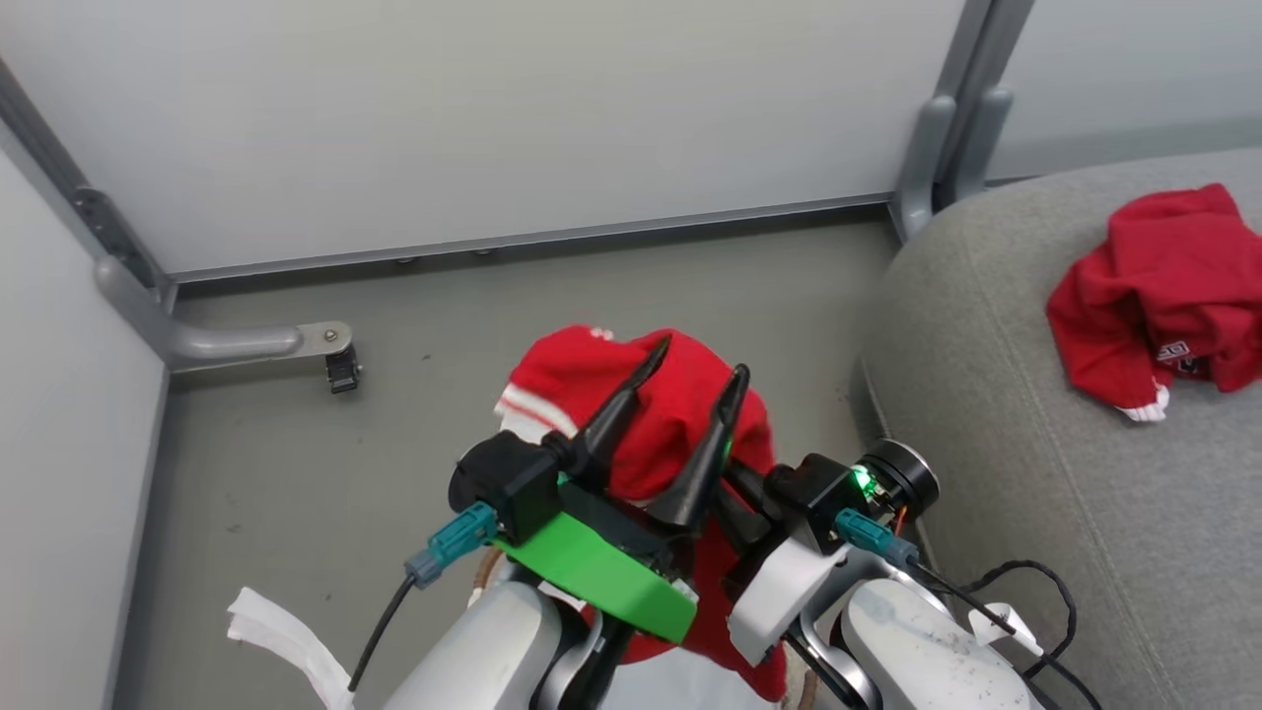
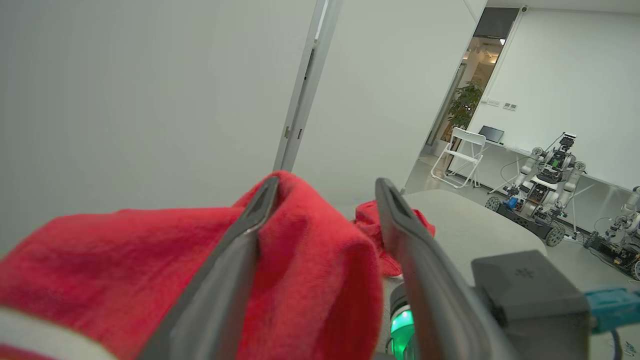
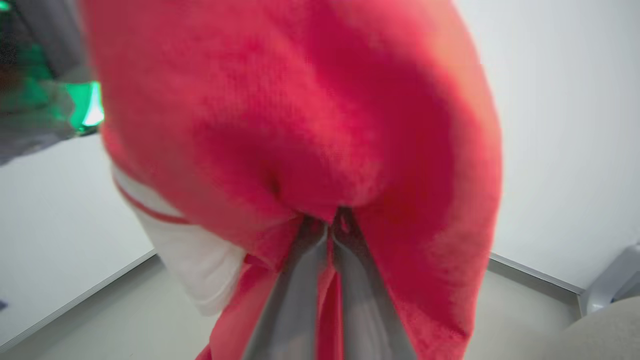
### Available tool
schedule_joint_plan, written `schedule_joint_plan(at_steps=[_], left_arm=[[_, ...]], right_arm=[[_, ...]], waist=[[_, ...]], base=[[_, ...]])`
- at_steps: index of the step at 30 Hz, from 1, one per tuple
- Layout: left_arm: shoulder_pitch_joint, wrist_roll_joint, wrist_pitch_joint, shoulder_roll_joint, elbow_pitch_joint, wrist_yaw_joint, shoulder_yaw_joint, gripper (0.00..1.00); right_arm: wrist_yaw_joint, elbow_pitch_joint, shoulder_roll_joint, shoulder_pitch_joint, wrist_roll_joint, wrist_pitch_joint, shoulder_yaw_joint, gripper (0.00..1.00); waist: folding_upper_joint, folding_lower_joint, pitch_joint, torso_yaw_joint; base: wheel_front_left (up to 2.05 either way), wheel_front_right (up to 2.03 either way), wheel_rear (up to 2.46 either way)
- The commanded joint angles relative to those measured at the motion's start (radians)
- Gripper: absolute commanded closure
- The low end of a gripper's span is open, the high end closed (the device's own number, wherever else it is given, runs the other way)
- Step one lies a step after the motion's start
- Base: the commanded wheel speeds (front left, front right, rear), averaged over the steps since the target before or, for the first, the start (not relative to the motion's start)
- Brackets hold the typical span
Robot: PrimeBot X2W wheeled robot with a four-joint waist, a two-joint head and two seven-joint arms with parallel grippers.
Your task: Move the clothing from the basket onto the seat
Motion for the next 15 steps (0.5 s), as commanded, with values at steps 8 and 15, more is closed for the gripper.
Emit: schedule_joint_plan(at_steps=[8, 15], left_arm=[[-0.001, 0.082, 0.001, 0.001, 0.037, 0.001, 0.067, 0.00], [-0.005, 0.106, 0.000, 0.002, 0.066, -0.002, 0.097, 0.00]], right_arm=[[-0.001, -0.037, -0.004, 0.027, 0.011, -0.004, 0.000, 1.00], [-0.001, -0.065, -0.003, 0.038, 0.029, -0.004, -0.010, 1.00]], waist=[[0.0000, 0.0000, 0.051, -0.223], [0.0000, 0.0000, 0.077, -0.397]], base=[[0.00, 0.00, 0.00], [0.00, 0.00, 0.00]])
